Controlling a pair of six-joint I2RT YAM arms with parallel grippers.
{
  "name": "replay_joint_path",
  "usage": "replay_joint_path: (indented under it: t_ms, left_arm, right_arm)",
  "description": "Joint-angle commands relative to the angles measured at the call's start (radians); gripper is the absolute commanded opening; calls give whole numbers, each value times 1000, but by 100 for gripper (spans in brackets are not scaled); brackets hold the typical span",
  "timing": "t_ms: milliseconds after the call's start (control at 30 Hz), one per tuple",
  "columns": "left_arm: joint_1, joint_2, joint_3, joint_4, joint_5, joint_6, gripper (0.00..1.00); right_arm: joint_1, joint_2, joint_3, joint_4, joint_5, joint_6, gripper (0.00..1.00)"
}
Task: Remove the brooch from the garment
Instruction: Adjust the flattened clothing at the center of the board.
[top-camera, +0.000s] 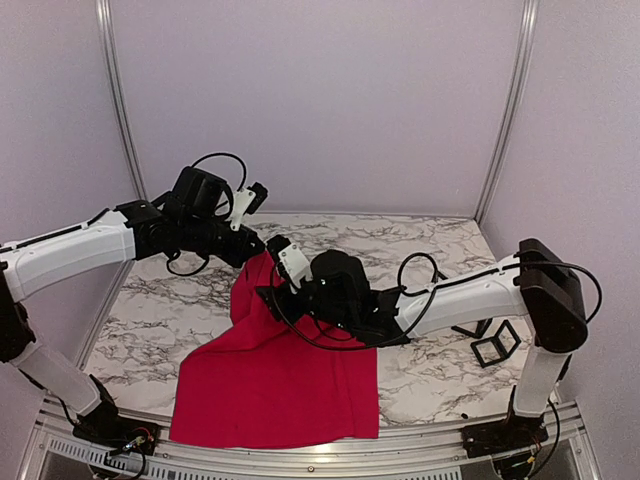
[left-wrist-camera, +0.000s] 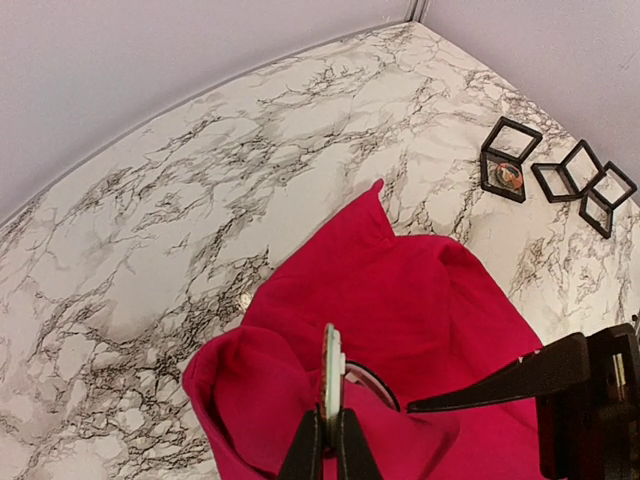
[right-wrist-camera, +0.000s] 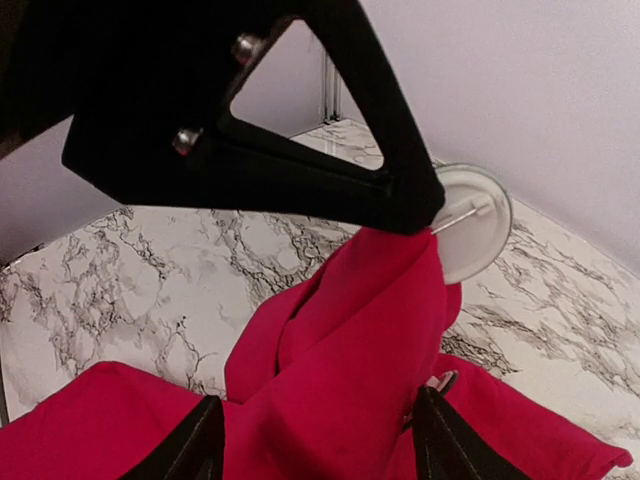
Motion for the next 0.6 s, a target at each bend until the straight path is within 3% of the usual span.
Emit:
replay_joint_path:
  t_ms: [0, 133, 300, 567]
  left_arm:
    - [8, 14, 37, -47, 17, -55, 0]
    - [20, 6, 33, -61, 26, -61, 0]
    - [37, -15, 16, -70, 8, -64, 0]
    - [41, -37, -13, -140, -4, -17, 0]
  right_arm:
    - [7, 38, 80, -50, 127, 58, 54]
    - [6, 76, 121, -94, 157, 48, 38]
    - [3, 75, 120, -115, 157, 45, 0]
    - [-43, 28, 97, -173, 223, 23, 0]
